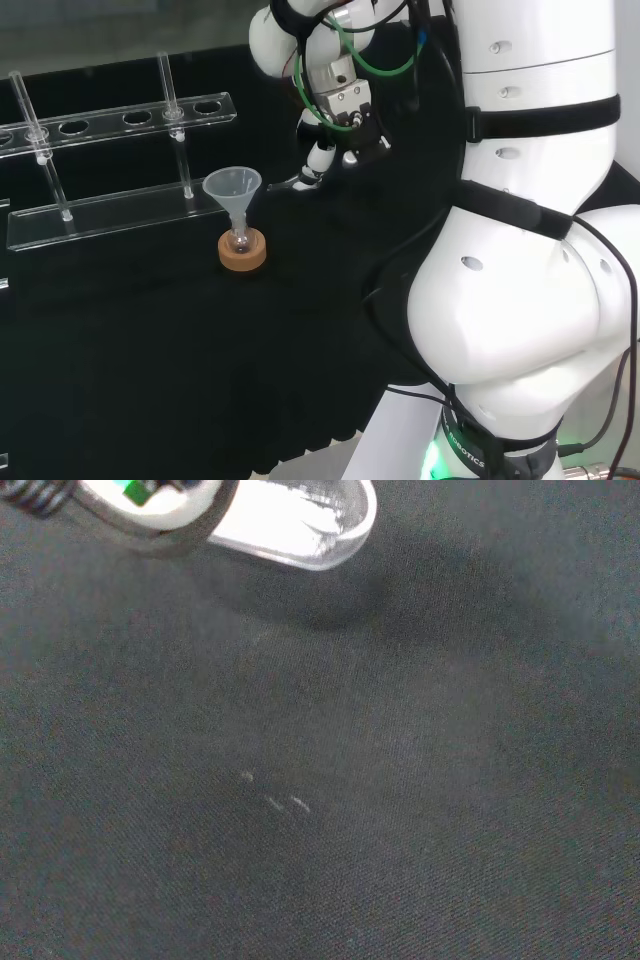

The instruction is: Pick up the weighing funnel.

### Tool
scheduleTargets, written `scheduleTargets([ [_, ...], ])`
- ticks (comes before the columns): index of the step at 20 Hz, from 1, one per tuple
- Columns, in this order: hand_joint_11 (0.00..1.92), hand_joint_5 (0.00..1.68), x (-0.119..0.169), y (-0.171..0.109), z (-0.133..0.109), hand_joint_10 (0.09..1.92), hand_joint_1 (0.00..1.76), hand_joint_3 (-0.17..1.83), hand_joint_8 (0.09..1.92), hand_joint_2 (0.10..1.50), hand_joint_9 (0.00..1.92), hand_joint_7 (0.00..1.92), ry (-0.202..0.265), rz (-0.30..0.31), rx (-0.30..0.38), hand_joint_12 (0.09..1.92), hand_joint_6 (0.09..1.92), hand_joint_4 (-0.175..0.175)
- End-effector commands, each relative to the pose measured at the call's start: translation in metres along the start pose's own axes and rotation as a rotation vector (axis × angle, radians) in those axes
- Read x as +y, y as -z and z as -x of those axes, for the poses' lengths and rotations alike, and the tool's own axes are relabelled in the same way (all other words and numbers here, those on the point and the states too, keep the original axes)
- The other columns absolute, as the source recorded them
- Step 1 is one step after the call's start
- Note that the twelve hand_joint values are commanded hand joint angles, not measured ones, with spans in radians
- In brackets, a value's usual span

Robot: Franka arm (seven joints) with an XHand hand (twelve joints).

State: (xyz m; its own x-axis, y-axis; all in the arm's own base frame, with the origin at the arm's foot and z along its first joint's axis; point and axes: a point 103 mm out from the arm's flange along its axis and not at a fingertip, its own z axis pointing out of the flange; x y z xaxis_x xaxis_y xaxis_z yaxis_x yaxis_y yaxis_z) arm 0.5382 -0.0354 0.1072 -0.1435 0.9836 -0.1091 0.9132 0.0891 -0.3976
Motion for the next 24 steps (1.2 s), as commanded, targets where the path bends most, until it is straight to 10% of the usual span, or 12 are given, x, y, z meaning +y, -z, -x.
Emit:
scheduleTargets([
  [1,0.51,0.61,0.006,-0.012,-0.003,0.50,0.86,0.43,0.64,0.66,0.75,0.48,0.009,-0.030,0.000,1.28,0.15,-0.018],
  [15,0.52,0.66,0.021,-0.019,-0.032,0.48,0.87,0.49,0.64,0.63,0.77,0.50,0.002,-0.042,-0.044,1.28,0.26,-0.002],
  [24,0.53,0.67,0.026,-0.028,-0.008,0.47,0.87,0.53,0.63,0.63,0.80,0.54,-0.002,-0.031,-0.033,1.27,0.52,0.021],
])
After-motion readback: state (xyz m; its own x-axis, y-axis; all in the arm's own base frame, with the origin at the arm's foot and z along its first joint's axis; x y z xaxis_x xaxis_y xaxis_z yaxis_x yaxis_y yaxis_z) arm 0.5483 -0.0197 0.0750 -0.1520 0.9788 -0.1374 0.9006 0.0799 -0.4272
